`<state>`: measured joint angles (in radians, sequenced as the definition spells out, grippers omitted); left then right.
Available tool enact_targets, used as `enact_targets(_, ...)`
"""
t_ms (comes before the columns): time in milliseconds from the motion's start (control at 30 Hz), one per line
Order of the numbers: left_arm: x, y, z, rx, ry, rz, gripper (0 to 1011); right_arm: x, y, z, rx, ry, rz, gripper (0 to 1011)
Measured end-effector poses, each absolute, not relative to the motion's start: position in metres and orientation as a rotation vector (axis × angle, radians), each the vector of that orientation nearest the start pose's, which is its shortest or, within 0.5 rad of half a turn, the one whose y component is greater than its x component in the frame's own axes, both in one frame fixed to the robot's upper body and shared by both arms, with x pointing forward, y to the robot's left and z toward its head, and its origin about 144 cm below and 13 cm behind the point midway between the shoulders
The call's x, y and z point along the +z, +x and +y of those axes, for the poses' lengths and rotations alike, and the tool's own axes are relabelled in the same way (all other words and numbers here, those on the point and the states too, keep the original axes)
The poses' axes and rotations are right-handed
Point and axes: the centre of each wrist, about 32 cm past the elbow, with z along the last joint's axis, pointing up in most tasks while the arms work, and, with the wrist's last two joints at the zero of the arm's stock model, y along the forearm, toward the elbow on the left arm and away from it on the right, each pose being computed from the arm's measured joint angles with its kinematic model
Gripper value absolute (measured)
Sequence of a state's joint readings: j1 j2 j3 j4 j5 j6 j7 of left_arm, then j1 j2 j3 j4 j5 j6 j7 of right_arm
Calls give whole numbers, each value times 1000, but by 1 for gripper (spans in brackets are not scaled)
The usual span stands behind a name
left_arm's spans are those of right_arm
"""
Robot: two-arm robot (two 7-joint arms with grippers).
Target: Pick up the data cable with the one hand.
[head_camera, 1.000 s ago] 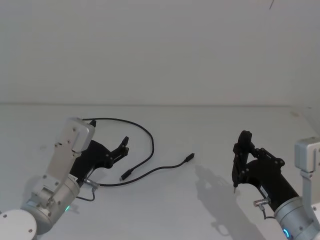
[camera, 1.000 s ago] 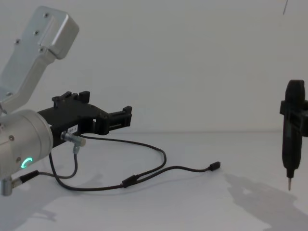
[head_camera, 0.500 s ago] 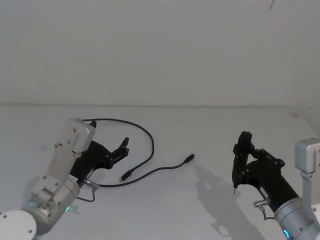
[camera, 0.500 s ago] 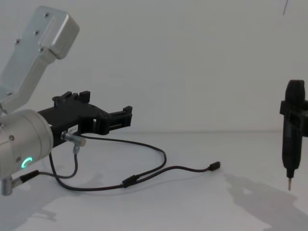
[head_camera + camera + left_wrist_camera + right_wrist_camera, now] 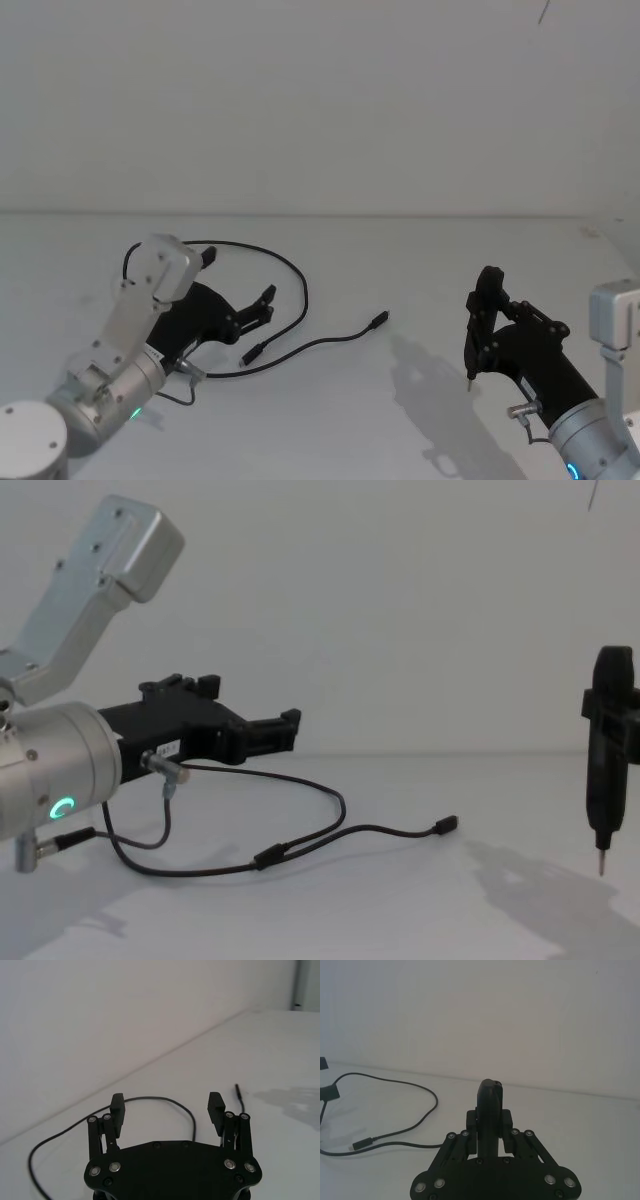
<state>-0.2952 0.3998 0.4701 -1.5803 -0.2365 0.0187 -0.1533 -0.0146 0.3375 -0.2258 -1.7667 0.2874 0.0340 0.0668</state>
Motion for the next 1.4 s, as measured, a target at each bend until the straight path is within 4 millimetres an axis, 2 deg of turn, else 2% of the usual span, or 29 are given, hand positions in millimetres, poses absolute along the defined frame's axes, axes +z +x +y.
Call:
enact_targets(733, 1209, 552, 219, 654, 185, -105, 1001, 1189, 443, -237, -1230, 26, -75, 279)
enact_targets(1400, 1194, 579, 219, 554, 205, -16, 1001, 1189, 443, -237, -1229, 26, -75, 279)
